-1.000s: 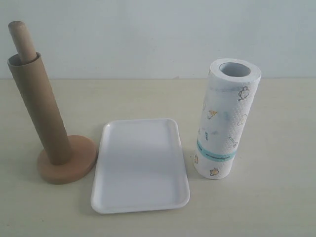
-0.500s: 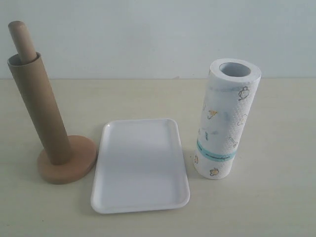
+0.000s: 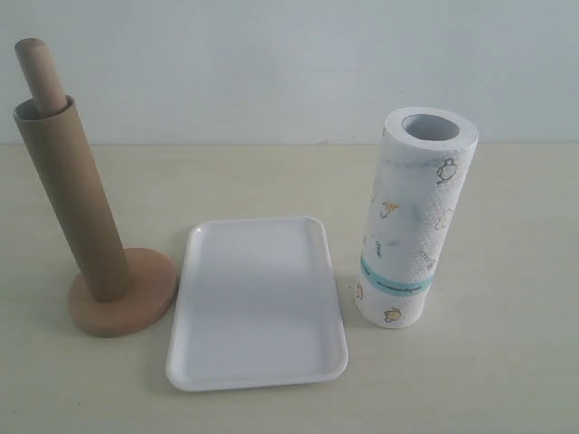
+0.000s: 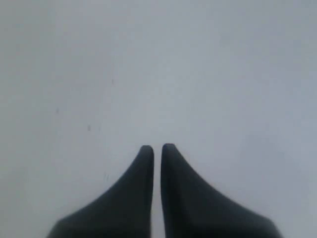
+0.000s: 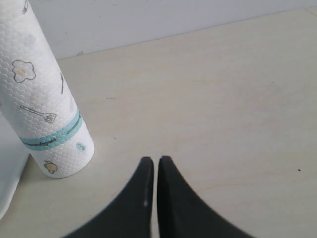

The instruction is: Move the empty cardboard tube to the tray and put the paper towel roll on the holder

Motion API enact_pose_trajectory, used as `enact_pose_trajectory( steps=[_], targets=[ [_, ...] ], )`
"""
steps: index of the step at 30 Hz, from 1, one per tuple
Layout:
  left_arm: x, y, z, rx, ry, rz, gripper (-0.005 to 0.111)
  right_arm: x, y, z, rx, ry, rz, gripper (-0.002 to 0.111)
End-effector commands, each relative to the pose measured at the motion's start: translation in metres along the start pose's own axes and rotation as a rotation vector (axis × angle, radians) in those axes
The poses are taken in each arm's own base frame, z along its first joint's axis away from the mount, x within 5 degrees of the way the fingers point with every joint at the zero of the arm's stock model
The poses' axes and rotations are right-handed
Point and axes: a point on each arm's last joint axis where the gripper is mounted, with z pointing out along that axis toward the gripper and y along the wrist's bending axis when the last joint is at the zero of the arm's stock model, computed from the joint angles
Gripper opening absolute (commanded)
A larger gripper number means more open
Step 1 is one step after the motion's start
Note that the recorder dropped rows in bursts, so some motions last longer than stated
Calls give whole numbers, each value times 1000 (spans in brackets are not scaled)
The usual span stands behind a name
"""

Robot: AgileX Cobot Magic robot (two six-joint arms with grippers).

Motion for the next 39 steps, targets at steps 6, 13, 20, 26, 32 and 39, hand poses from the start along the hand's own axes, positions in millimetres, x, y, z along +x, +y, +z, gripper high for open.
enact_pose_trajectory(
  steps=[6,13,20,26,32,39],
  targets=[
    [-7,1,43,25,-194,59,5,-1,0,0,-1,-11,-4,3],
    [72,13,99,134,266,205,4,-1,0,0,-1,-11,-4,3],
    [147,45,105,126,613,240,4,-1,0,0,-1,-11,-4,3],
    [172,61,81,146,583,267,4,-1,0,0,-1,-11,-4,3],
    [185,72,74,129,638,391,4,-1,0,0,-1,-11,-4,3],
    [198,75,82,163,676,384,31,-1,0,0,-1,-11,-4,3]
  ],
)
